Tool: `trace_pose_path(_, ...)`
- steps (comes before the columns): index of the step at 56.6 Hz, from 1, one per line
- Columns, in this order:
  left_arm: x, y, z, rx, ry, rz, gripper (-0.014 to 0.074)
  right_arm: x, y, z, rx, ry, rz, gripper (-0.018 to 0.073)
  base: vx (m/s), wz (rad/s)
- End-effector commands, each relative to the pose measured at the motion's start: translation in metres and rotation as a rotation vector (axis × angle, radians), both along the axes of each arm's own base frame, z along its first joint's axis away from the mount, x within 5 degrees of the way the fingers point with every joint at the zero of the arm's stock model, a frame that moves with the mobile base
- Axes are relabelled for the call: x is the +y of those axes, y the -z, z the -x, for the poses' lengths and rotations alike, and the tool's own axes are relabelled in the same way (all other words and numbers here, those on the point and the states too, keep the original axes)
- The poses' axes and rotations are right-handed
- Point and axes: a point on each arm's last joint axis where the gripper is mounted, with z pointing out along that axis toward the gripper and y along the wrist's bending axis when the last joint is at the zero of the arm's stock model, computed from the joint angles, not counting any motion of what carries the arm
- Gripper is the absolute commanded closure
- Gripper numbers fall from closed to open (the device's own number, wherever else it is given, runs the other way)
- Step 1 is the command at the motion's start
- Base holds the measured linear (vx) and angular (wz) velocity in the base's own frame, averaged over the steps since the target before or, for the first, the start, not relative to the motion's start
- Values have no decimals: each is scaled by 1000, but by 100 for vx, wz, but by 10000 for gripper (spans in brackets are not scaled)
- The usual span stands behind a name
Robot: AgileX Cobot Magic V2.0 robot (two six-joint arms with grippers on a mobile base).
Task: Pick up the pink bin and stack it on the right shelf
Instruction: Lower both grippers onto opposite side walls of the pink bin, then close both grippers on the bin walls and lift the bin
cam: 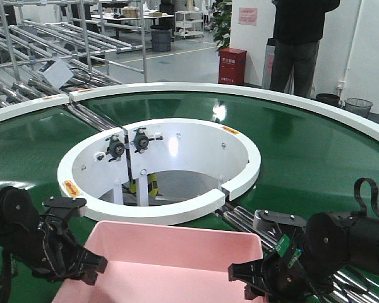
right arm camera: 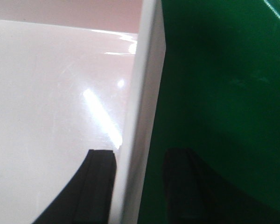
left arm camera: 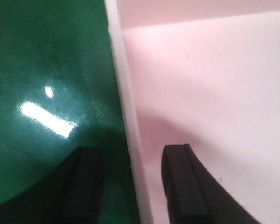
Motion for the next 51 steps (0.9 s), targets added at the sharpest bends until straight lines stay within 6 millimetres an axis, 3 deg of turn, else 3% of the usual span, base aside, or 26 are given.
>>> trace_pose_path(1,-4,-24,-1,-74,-7,39,196,0,-22,-5,-94,7,-27,302,0,0)
trace_pose_path(8,-4,-25,0,-77,-11,41,301,1,-23,-4,-85,24,-55,389,0,0)
trace_pose_path(19,-3,-29,4,-60,-2,41,607,-2,-32,-5,-123,13,-37,572,0,0)
trace_pose_path(25,-3,-45,9,-102,-9,65,605,-2,-51,-4,-155,-1,-38,573,0,0)
trace_pose_path(37,0,-110,34,-306,-54,179,601,0,-111,-5,-275,-17,-76,569,0,0)
trace_pose_path(51,11,-173,78,-488,-104,259,601,-8,-180,21,-481,-64,-111,569,0,0)
